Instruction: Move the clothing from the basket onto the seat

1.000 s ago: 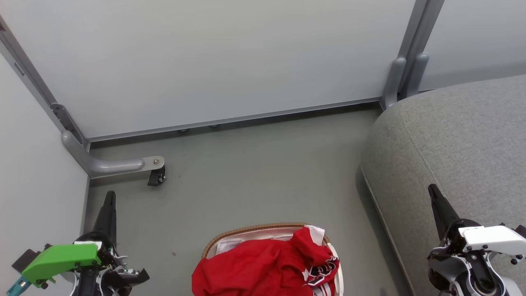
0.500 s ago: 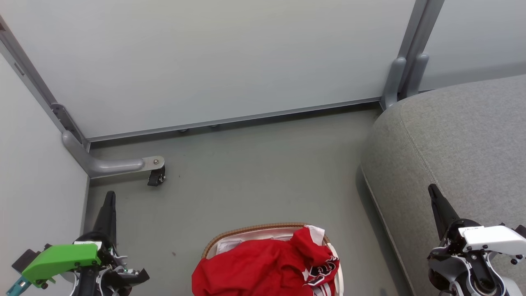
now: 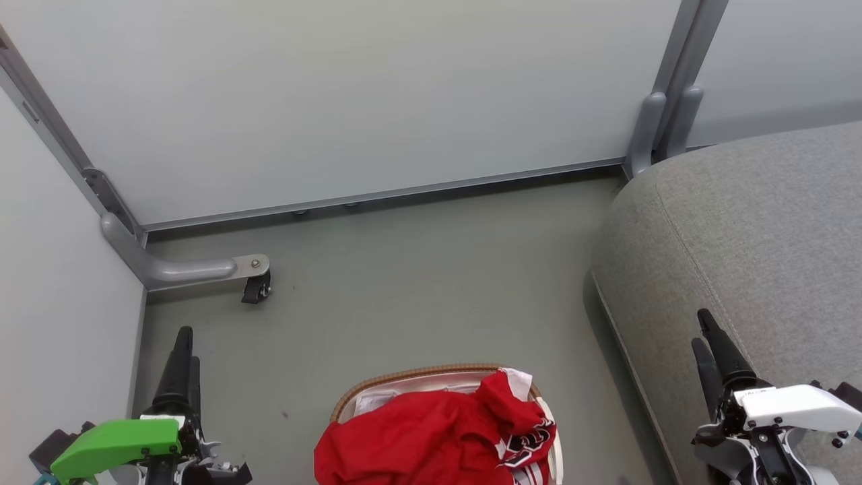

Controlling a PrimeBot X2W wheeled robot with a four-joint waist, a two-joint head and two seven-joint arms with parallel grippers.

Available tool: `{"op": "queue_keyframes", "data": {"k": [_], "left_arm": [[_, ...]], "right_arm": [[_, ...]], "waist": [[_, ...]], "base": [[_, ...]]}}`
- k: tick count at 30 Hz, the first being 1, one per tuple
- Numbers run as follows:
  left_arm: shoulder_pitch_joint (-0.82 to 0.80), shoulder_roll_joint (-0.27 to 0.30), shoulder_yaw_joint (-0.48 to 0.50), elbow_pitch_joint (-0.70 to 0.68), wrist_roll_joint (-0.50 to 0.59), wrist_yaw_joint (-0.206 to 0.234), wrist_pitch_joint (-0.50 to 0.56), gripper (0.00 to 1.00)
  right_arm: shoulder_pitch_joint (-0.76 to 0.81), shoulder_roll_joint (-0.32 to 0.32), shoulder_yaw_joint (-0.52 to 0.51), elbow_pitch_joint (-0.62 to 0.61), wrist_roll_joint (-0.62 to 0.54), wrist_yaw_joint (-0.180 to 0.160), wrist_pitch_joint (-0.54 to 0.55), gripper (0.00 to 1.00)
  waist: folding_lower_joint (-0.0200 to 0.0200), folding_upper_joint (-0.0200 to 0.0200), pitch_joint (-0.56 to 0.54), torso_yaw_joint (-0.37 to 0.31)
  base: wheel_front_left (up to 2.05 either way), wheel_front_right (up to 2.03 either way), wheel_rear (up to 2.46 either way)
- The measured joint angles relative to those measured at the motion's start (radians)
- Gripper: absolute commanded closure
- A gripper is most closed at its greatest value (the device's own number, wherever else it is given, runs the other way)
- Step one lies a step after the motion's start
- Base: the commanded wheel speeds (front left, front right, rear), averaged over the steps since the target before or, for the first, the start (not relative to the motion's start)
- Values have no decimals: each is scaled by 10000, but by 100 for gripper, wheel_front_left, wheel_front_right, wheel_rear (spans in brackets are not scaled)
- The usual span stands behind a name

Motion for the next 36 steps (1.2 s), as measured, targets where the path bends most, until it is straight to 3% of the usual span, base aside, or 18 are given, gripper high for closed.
{"op": "queue_keyframes", "data": {"k": [5, 6, 8, 9, 36], "left_arm": [[-7, 35, -84, -6, 920, 0, -186, 0], [-16, 48, -171, -4, 1657, 0, -351, 0], [-17, 50, -180, -4, 1751, 0, -362, 0], [-23, 69, -270, 2, 2468, 0, -510, 0], [-31, 305, -1007, 10, 6809, 0, -1423, 0]], "right_arm": [[-90, -88, 109, -19, -809, 0, -198, 0], [-199, -98, 157, -65, -1486, 0, -351, 0], [-200, -100, 159, -73, -1570, 0, -357, 0], [-210, -142, 230, -86, -2284, 0, -522, 0], [-583, -282, 905, -73, -6441, 0, -1448, 0]], "waist": [[0, 0, 34, 1], [0, 0, 61, 7], [0, 0, 64, 7], [0, 0, 90, 15], [0, 0, 275, 49]], "base": [[0, 0, 0], [0, 0, 0], [0, 0, 0], [0, 0, 0], [0, 0, 0]]}}
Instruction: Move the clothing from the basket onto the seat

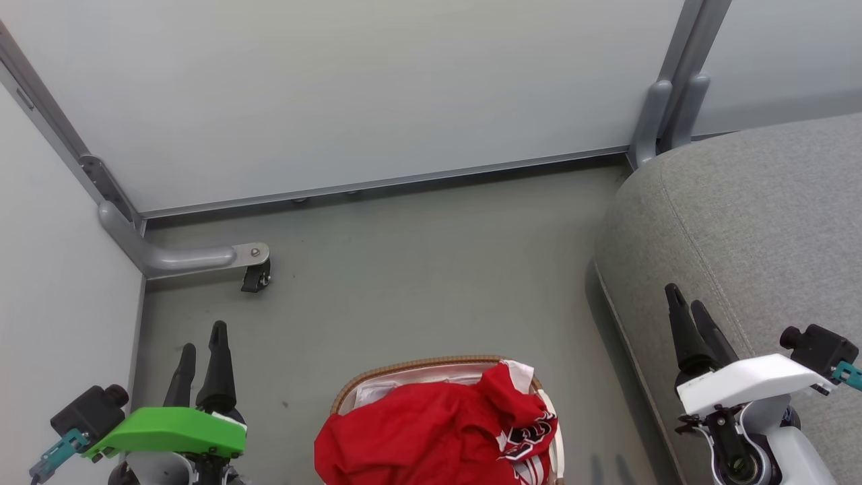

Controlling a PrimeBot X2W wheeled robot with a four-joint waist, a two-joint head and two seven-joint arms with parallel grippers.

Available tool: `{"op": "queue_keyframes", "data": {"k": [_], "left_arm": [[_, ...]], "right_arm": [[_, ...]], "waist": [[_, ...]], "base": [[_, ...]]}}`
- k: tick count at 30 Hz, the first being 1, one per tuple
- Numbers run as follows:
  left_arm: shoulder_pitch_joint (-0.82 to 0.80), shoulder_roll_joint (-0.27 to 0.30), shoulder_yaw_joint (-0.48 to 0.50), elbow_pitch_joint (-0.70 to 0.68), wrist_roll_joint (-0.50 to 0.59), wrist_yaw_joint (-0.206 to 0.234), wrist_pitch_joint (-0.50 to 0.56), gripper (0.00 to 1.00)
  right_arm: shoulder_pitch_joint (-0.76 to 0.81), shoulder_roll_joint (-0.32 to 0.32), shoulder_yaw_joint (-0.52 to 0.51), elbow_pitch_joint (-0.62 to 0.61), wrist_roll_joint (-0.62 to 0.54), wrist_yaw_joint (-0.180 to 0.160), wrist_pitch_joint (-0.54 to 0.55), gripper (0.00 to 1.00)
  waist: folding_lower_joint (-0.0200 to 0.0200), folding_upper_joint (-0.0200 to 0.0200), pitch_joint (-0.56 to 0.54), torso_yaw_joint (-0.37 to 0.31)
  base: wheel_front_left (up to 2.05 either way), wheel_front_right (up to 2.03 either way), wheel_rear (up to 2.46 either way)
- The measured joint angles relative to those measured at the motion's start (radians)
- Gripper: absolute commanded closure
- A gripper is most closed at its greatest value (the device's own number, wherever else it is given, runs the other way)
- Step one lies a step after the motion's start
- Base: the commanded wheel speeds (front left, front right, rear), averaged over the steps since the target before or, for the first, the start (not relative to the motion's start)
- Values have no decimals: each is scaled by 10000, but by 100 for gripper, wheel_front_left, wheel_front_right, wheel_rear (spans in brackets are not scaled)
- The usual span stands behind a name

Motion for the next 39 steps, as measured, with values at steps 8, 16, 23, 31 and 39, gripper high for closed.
{"op": "queue_keyframes", "data": {"k": [8, 16, 23, 31, 39], "left_arm": [[-6, 23, -180, 0, 1035, 0, -263, 0], [-7, 27, -280, 4, 1985, -2, -506, 0], [-6, 29, -351, 38, 2754, -4, -696, 0], [19, 23, -372, 98, 3593, -4, -884, 0], [163, 4, -357, 134, 4311, -6, -1085, 0]], "right_arm": [[-12, -21, 142, 21, -1026, 0, -221, 0], [-14, -23, 201, 46, -2015, 0, -479, 0], [-12, -23, 284, 82, -2773, 0, -658, 0], [12, 0, 259, 155, -3659, 0, -857, 0], [137, 48, 238, 261, -4458, 0, -1055, 0]], "waist": [[0, 0, 44, 8], [0, 0, 76, 32], [0, 0, 83, 58], [0, 0, 40, 85], [0, 0, -3, 90]], "base": [[0, 0, 0], [0, 0, 0], [0, 0, 0], [0, 0, 0], [0, 0, 0]]}}
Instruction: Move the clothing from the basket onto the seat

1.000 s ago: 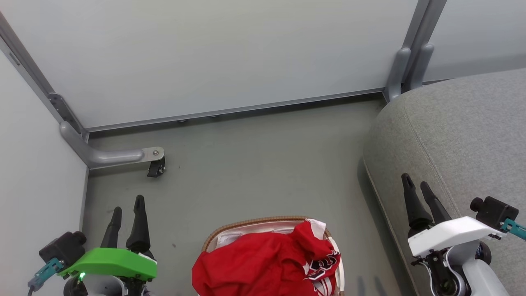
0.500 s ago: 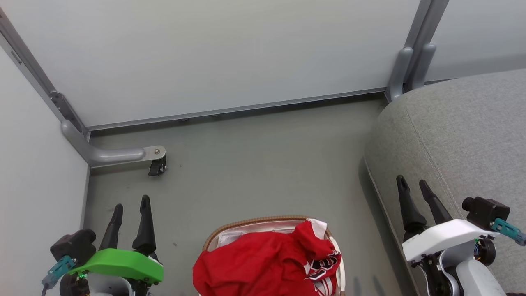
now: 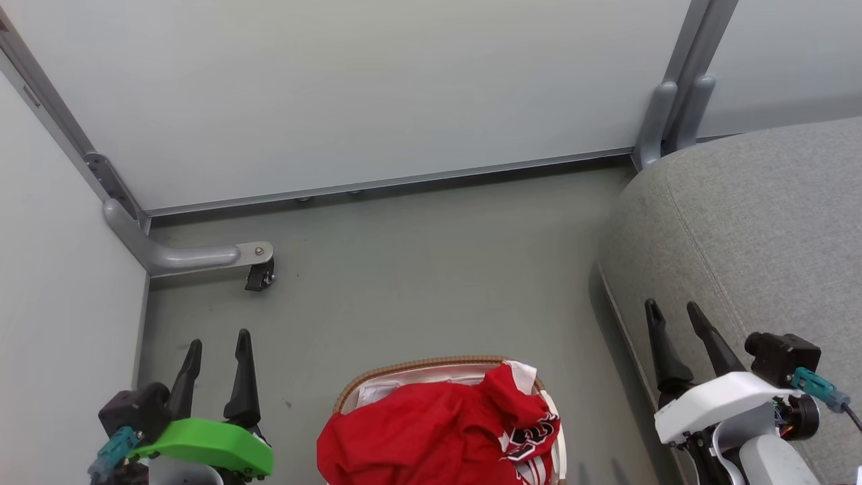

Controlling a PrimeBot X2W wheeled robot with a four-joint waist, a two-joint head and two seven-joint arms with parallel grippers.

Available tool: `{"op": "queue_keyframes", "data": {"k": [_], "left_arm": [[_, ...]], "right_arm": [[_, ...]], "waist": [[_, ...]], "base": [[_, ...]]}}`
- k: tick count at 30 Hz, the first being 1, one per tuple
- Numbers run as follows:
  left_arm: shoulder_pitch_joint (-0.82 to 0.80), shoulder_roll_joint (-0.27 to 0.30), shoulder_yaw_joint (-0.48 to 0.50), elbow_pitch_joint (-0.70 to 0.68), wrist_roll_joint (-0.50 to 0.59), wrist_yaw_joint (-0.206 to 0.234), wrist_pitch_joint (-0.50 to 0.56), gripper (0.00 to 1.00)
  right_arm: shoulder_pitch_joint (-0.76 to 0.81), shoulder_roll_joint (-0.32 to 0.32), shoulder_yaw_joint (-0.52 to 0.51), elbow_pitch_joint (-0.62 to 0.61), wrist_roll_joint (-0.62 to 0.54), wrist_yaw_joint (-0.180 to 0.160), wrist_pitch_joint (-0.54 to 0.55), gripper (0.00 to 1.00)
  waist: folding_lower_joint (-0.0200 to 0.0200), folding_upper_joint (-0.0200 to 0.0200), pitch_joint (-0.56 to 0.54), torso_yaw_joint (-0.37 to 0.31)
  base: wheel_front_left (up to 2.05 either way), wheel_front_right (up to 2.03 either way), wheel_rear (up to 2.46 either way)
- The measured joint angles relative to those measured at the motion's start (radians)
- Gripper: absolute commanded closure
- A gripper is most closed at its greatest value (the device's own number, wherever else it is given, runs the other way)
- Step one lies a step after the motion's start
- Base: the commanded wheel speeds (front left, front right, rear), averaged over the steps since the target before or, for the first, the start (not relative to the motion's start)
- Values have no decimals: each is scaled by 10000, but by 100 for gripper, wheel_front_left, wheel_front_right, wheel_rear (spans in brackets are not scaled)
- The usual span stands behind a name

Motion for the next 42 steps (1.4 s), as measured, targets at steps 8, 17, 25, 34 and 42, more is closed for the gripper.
{"op": "queue_keyframes", "data": {"k": [8, 17, 25, 34, 42], "left_arm": [[71, -35, -38, 15, 654, 0, -163, 0], [127, -92, -199, 2, 1083, -2, -349, 0], [180, -123, -359, 136, 1381, -10, -516, 0], [23, -98, -1020, 364, 1820, -12, -667, 0], [-742, 84, -1724, 587, 2034, -12, -802, 0]], "right_arm": [[59, 29, -21, 146, -719, 2, -178, 0], [59, 61, -54, 245, -1404, 2, -357, 0], [54, 109, -17, 318, -1962, 2, -495, 0], [-316, 146, 159, 169, -2573, 2, -665, 0], [-1003, 196, 412, -155, -3068, 6, -798, 0]], "waist": [[0, 0, 15, -4], [0, 0, 74, -22], [0, 0, 221, -51], [0, 0, 828, -181], [0, 0, 1822, -466]], "base": [[0, 0, 0], [0, 0, 0], [0, 0, 0], [0, 0, 0], [0, 0, 0]]}}
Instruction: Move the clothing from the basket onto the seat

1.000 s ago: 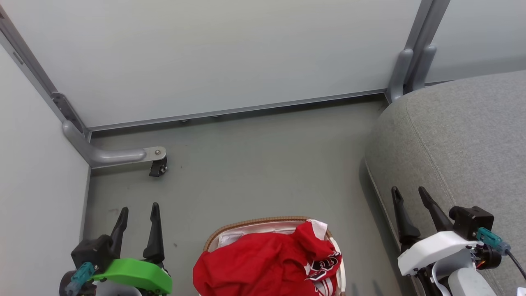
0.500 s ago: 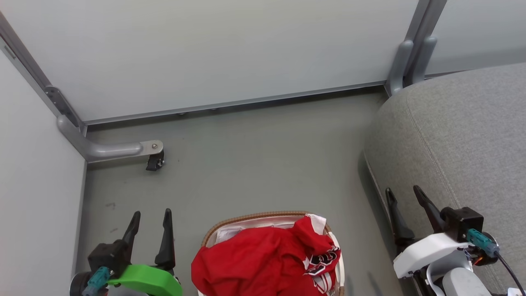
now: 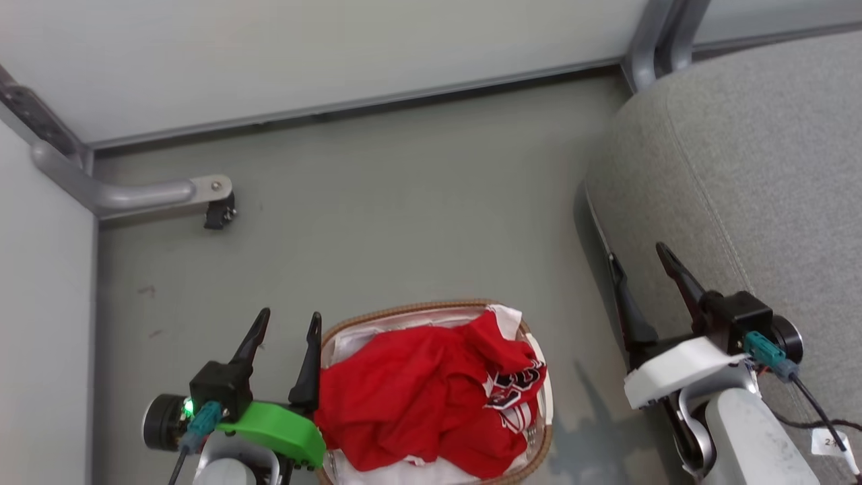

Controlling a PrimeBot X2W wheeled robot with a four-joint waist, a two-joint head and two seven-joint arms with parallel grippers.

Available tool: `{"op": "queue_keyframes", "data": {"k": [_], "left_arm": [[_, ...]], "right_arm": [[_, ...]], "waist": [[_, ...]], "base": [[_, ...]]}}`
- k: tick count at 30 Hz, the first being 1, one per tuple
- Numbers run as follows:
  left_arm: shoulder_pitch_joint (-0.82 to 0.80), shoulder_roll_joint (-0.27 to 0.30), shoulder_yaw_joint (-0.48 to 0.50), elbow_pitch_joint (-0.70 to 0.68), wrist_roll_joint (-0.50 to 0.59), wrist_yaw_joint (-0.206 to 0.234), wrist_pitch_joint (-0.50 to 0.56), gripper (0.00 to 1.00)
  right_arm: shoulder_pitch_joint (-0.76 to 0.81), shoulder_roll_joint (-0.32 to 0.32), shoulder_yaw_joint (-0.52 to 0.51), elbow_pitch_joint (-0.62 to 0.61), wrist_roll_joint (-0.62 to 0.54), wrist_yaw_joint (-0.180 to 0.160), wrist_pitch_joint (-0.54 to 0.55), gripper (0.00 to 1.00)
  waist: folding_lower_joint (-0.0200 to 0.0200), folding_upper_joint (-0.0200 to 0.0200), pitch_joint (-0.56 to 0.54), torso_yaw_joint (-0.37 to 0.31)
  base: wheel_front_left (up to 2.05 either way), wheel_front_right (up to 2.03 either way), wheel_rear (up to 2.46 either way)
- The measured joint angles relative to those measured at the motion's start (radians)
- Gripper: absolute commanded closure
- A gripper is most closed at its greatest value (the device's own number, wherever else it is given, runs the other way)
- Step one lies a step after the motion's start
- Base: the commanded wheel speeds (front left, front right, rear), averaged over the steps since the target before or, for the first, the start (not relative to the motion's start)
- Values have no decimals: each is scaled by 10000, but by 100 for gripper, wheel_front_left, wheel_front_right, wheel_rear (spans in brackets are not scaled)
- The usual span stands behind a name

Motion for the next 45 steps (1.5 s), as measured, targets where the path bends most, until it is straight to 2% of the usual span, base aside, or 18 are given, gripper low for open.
{"op": "queue_keyframes", "data": {"k": [10, 17, 32, 36, 40, 45], "left_arm": [[-1181, 468, -713, 418, -54, -2, -15, 0], [-1918, 767, -1417, 1091, -88, -4, -15, 0], [-3531, 1643, -3720, 3578, -322, -4, -17, 0], [-4135, 1956, -4521, 4489, 15, -4, -15, 0], [-4725, 1977, -4863, 5473, 343, -15, -15, 0], [-5468, 1789, -5227, 6876, 790, 245, -17, 0]], "right_arm": [[-1225, 67, 351, -723, 81, 2, -2, 0], [-1844, 75, 748, -1452, 815, 2, -2, 0], [-2303, 84, 1250, -1921, 1327, 2, 0, 0], [-2404, 82, 1258, -1948, 1434, 2, 0, 0], [-2404, 84, 1269, -1956, 1488, 2, -2, 0], [-2416, 88, 1308, -1962, 1580, 2, -2, 0]], "waist": [[0, 0, 1570, -632], [1, 0, 2673, -1250], [0, 0, 4627, -2521], [0, 0, 5098, -2761], [1, 0, 5476, -2934], [0, 0, 5835, -3089]], "base": [[0, 0, 0], [0, 0, 0], [0, 0, 0], [0, 0, 0], [0, 0, 0], [0, 0, 0]]}}
